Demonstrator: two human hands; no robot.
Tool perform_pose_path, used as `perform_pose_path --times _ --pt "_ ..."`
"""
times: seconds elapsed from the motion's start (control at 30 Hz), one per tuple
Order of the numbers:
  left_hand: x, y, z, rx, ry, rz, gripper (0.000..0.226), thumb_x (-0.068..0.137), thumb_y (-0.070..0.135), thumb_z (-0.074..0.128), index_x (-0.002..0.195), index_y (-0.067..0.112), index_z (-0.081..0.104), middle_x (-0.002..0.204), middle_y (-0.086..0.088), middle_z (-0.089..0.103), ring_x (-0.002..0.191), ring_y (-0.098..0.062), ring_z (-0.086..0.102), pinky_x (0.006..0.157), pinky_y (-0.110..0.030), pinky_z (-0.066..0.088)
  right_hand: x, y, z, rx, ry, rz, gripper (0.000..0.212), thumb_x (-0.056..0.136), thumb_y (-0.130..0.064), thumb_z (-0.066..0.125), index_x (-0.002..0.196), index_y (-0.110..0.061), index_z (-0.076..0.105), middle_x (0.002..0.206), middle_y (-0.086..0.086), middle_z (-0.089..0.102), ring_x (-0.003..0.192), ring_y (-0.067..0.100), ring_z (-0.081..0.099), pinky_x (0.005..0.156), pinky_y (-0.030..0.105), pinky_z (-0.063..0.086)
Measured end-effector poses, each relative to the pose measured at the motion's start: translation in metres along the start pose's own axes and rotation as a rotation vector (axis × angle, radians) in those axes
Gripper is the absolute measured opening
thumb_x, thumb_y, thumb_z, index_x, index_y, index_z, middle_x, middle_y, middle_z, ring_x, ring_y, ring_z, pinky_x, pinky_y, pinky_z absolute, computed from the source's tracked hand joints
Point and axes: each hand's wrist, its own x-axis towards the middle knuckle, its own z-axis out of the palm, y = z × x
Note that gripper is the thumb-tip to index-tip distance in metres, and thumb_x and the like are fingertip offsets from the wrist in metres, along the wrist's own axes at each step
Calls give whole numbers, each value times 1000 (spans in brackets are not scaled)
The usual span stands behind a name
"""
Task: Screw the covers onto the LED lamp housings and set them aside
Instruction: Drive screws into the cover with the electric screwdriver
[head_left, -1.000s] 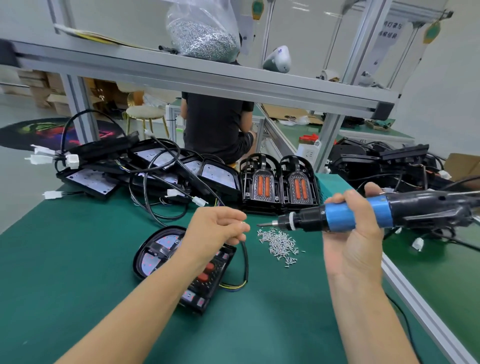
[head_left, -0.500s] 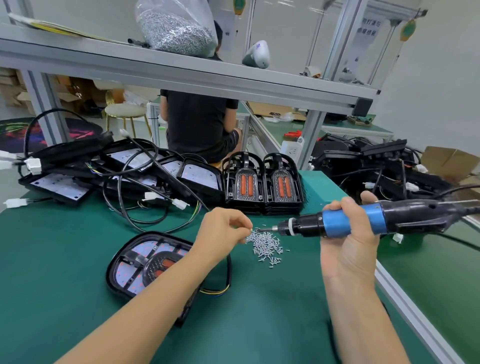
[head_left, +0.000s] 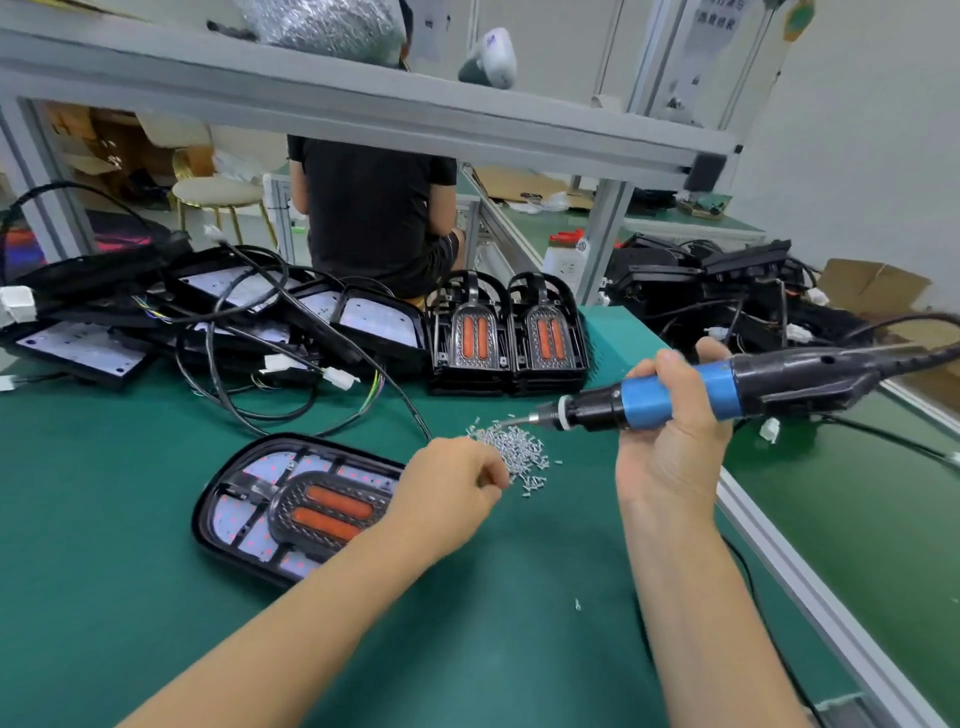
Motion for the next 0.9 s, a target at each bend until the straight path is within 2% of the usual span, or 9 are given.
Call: perform_pose_path --times 0.07,0.17,0.27,0.4,0.5,0.57,0.8,0.9 --pt "-15 6 21 -30 -128 69 18 82 15 63 95 25 72 78 14 61 75 -6 53 75 -18 42 3 -8 -5 -27 31 -43 32 88 7 57 100 -22 51 72 -6 55 66 12 55 75 25 49" --pt "-31 12 50 -101 -345 183 27 83 19 65 110 26 68 96 10 62 78 -4 46 78 -17 39 6 -18 -17 -39 51 -62 32 89 6 57 102 -22 50 72 -6 54 68 13 55 73 25 50" --pt "-31 16 66 -120 -411 231 29 85 24 66 114 27 67 103 6 60 86 -8 47 84 -24 41 5 -23 -25 -51 51 -54 32 88 6 57 104 -22 50 76 0 52 69 14 54 71 25 51" --pt "-27 23 77 -38 -346 249 21 87 31 62 107 29 69 98 6 58 88 -13 49 79 -26 40 2 -24 -28 -49 46 -50 31 89 7 57 103 -20 50 82 3 47 67 13 55 71 25 51" --pt "-27 26 83 -11 -254 204 16 88 32 59 98 27 70 89 8 53 86 -15 52 73 -25 32 2 -23 -30 -45 42 -46 31 89 6 57 103 -21 50 78 -1 50 68 12 55 74 26 50" --pt "-28 26 87 -11 -199 175 18 89 32 57 100 27 70 88 9 52 87 -15 53 73 -23 32 3 -22 -31 -47 34 -49 31 88 6 58 103 -21 50 77 -2 51 68 13 55 75 27 50" --pt "-29 30 96 50 -80 131 20 94 27 51 102 25 70 101 5 59 98 -17 53 80 -25 37 4 -20 -34 -65 22 -48 33 88 6 58 102 -23 51 76 -1 50 68 13 55 77 28 47" --pt "-32 29 97 164 -82 189 23 98 26 42 107 22 63 109 4 55 104 -17 47 84 -25 32 3 -21 -35 -80 13 -50 33 88 6 56 103 -23 50 77 2 49 68 12 56 75 27 48"
